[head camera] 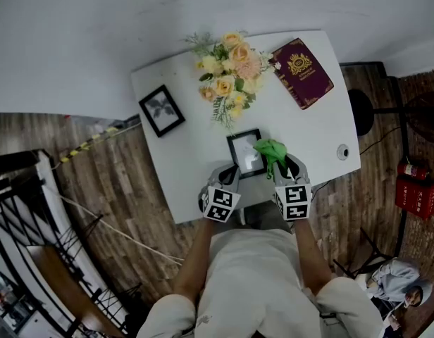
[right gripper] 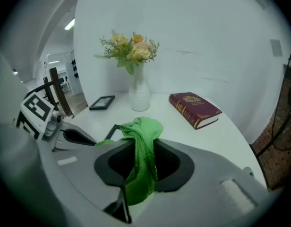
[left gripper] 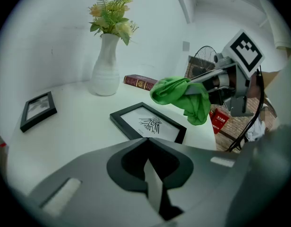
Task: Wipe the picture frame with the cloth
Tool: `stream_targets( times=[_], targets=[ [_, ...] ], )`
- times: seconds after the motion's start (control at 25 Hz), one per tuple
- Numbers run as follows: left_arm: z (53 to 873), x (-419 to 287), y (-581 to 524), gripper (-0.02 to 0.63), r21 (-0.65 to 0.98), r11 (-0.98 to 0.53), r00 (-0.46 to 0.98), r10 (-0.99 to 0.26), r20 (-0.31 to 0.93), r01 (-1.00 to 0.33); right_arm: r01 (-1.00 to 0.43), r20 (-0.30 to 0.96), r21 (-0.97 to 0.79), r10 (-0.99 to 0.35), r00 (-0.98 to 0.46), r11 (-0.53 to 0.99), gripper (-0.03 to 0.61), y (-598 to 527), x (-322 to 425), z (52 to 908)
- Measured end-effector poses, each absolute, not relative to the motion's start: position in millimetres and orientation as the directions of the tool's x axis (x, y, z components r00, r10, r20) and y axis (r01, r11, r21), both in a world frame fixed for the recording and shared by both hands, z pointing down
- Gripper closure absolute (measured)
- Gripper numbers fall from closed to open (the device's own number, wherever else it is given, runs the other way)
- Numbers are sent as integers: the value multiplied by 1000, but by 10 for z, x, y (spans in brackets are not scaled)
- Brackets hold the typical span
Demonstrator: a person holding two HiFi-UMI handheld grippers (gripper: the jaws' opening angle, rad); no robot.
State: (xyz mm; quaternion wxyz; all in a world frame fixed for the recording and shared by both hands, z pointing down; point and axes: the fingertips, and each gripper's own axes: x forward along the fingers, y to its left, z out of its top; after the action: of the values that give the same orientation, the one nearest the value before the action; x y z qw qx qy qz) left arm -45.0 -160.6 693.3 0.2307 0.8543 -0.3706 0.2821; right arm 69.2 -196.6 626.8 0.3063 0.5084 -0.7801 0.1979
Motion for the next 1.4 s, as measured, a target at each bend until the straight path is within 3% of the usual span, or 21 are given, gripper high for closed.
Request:
stream_targets(
  times=[0.28,0.6,0.8,1.4],
  targets=[
    [6925,-452,-1598,594,178,-622,562,-500,659,-762,-857,665,-108,-604,-440,505,483,-1697,-5,6419],
    [6929,-438,-1610,594,177,-619,561,-505,656,-765,-831,711,-152,-525,-468,535,483,-1451,-215,6866],
    [6935,-451,-1609,594,176,-618,560,-507,655,-766,-830,717,-110,-535,-448,547,483,-1440,-84,6917],
    [6940,-468,-1617,594,158,-607,546,-531,648,-778,-931,724,41,-654,-222,362,483,-1514,934,6791]
  ],
)
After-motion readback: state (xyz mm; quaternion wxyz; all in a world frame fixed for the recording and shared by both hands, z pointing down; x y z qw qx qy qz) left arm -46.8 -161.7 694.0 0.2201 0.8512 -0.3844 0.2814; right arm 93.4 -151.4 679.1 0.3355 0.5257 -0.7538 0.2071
